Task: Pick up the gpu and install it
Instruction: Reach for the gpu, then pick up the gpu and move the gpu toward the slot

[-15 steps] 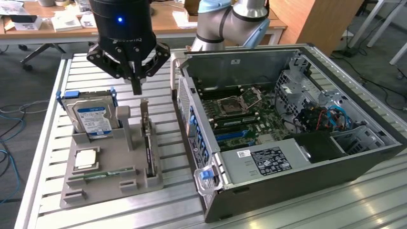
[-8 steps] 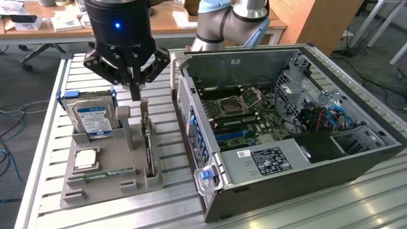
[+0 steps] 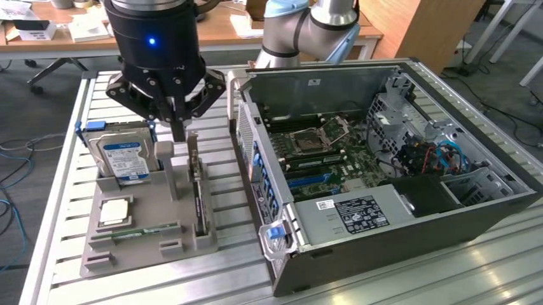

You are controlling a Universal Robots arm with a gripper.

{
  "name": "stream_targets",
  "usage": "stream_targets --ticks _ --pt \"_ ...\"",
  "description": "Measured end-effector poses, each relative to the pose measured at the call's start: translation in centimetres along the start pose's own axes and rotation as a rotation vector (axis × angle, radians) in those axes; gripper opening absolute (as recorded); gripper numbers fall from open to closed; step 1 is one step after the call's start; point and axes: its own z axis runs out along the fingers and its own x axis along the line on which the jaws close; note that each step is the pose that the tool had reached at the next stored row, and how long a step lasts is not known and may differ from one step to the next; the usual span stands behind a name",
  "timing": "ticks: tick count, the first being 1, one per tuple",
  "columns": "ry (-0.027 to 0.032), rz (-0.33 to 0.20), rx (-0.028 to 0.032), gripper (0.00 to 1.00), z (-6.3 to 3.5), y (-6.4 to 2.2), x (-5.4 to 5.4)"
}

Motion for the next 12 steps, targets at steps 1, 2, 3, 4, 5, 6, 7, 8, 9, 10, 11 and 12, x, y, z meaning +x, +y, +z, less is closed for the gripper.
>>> stream_targets --ticks 1,2,3,4,5,6,7,8,9,10,11,12 --pt "0.0000 0.000 0.0001 0.11 -0.01 -0.09 0.02" --pt "0.0000 0.000 0.0000 0.11 0.00 -0.11 0.04" --pt "0.0000 0.000 0.0001 0.11 -0.01 -0.11 0.03" --pt "-0.0001 0.000 0.0001 0.11 0.00 -0.10 0.03" --pt "-0.0001 0.000 0.0001 0.11 0.00 -0.11 0.03" --pt "0.0000 0.000 0.0001 0.11 -0.01 -0.11 0.03" --pt "0.0000 0.000 0.0001 0.11 -0.01 -0.11 0.03" --pt "0.0000 0.000 0.0002 0.11 -0.01 -0.11 0.03" --pt "0.0000 0.000 0.0001 0.11 -0.01 -0.11 0.03" --pt "0.0000 0.000 0.0002 0.11 -0.01 -0.11 0.03" --pt "0.0000 0.000 0.0001 0.11 0.00 -0.11 0.03" --pt "0.0000 0.000 0.0001 0.11 0.00 -0.11 0.03"
